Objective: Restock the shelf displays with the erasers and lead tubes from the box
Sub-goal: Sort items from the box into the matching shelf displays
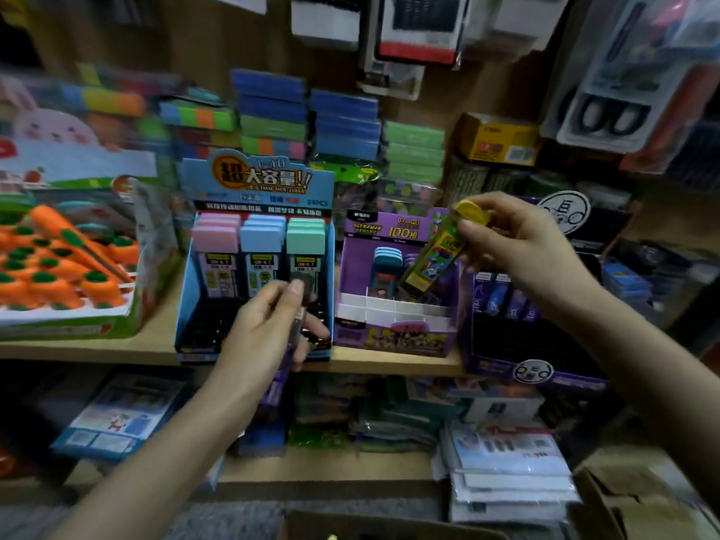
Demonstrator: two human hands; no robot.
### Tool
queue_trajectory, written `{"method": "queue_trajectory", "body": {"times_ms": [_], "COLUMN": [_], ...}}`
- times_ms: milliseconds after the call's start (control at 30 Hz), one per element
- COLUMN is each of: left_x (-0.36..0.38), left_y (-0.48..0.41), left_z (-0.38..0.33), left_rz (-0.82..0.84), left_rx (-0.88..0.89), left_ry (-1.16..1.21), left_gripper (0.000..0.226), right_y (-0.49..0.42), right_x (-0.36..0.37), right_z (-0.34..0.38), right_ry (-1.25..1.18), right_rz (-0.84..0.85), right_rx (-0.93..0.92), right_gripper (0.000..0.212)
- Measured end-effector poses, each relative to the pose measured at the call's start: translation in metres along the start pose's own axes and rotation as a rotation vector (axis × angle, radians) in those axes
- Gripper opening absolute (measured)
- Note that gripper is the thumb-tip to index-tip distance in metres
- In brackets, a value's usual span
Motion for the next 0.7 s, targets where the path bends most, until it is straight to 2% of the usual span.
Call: {"method": "queue_trajectory", "body": {"times_ms": [167, 300, 400, 467, 533, 633, 700], "left_x": [0.015, 0.016, 0.011, 0.008, 0.006, 0.005, 0.005], "left_y": [-0.003, -0.007, -0.01, -0.011, -0.012, -0.013, -0.013], "left_z": [-0.009, -0.014, -0.013, -0.011, -0.008, -0.006, -0.006], "left_rz": [0.048, 0.025, -0.012, -0.024, -0.029, -0.03, -0.023], "left_rx": [0.042, 0.052, 0.042, 0.032, 0.02, 0.005, 0.002], "left_ry": [0.034, 0.065, 0.101, 0.118, 0.118, 0.121, 0.139], "left_gripper": [0.023, 0.025, 0.026, 0.025, 0.025, 0.025, 0.025], "right_y": [0.018, 0.006, -0.016, -0.03, -0.04, -0.047, -0.049], "right_x": [-0.036, -0.003, 0.039, 0.062, 0.078, 0.089, 0.085], "right_z": [-0.017, -0.006, 0.009, 0.017, 0.016, 0.01, 0.012], "right_ry": [0.016, 0.008, 0.224, 0.454, 0.613, 0.665, 0.611], "right_rz": [-0.063, 0.007, 0.023, 0.028, 0.075, 0.181, 0.167], "right_rx": [0.051, 0.003, -0.122, -0.221, -0.224, -0.171, -0.182], "right_gripper": [0.021, 0.02, 0.011, 0.017, 0.025, 0.026, 0.024]}}
Point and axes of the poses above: each hand's wrist, its own y-axis away from the middle knuckle, its own x-axis out of the palm, z = x × y, the point moved 7 cm from there along -y, towards the middle knuckle, and after that the axes turned 3 degrees about -y, right-handed, at the moved point
